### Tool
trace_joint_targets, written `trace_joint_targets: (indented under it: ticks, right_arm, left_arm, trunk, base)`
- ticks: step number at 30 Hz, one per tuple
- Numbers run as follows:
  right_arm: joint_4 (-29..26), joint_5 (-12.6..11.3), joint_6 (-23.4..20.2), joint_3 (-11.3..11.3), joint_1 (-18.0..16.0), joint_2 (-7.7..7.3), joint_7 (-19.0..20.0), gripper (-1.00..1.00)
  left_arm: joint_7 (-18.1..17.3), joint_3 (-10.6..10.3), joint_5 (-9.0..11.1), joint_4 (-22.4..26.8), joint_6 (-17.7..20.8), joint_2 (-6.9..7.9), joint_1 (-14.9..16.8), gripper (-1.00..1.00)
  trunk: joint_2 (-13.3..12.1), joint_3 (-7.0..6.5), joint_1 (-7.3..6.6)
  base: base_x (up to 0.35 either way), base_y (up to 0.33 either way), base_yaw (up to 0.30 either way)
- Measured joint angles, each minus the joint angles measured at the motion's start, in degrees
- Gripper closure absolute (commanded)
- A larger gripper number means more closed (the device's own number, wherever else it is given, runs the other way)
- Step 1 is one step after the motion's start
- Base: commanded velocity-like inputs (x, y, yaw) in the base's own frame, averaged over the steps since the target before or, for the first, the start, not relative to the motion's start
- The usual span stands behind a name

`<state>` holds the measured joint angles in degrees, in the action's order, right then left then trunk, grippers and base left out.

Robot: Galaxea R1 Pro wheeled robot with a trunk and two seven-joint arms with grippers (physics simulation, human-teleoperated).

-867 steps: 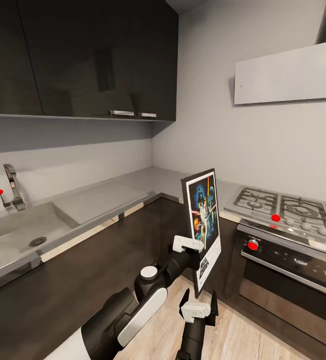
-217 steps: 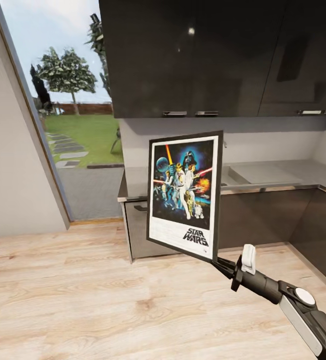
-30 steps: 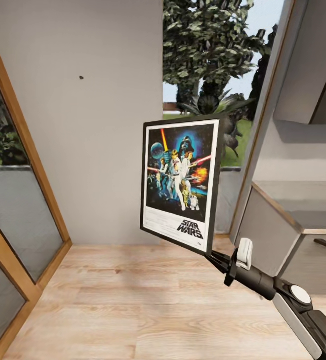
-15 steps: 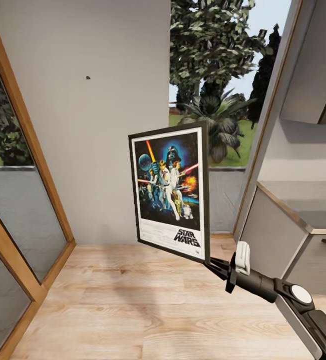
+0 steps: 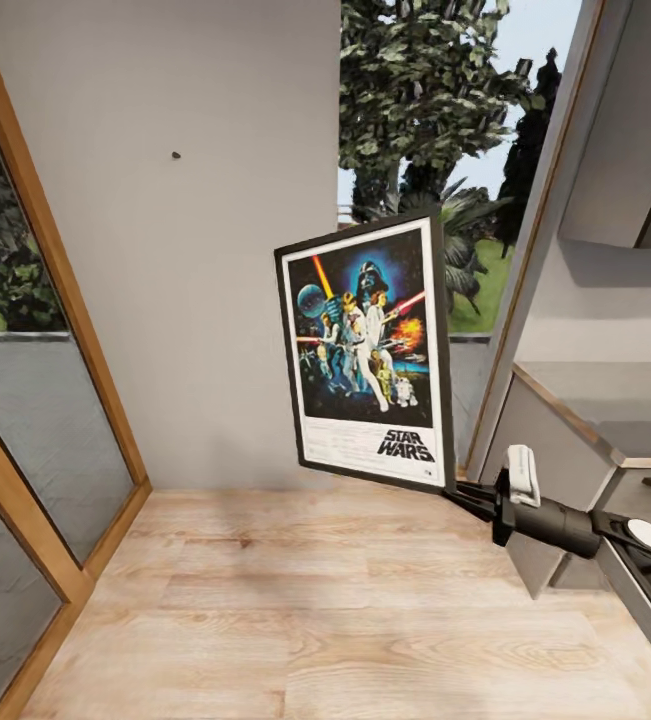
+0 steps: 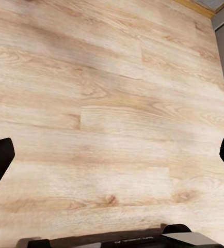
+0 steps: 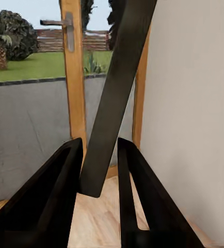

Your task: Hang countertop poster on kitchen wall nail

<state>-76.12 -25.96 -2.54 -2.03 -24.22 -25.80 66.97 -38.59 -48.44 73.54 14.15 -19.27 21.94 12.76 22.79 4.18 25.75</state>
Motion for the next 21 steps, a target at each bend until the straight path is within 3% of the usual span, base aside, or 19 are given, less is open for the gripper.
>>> trace_joint_targets:
  ticks: [5,14,19,21]
  right_arm:
    - [-0.03,0.02,-1.13,0.57,-1.07,-1.69,4.01,1.00]
    - [0.17,-0.11,-1.87,0.88,-1.28,-2.18,5.37,1.00]
    - [0.20,-0.41,-7.54,4.66,-2.03,-2.45,5.88,1.00]
    - [0.02,-0.51,-10.79,5.96,-3.86,-2.49,8.80,1.00]
  left_arm:
    - [-0.01,0.05,0.00,0.03,-0.63,0.02,0.00,-1.00]
    - [-0.01,0.05,-0.01,0.04,-0.94,0.02,0.00,-1.00]
    - [-0.01,0.05,-0.01,0.07,-0.95,0.00,0.00,-1.00]
    - [-0.01,0.05,-0.01,0.07,-0.97,0.00,0.00,-1.00]
  trunk:
    - [0.00,0.00,0.00]
    - [0.00,0.00,0.00]
    - [0.00,0.00,0.00]
    - [0.00,0.00,0.00]
  base:
    - [0.000,0.000,0.000]
    - [0.000,0.000,0.000]
    - [0.000,0.000,0.000]
    - [0.000,0.000,0.000]
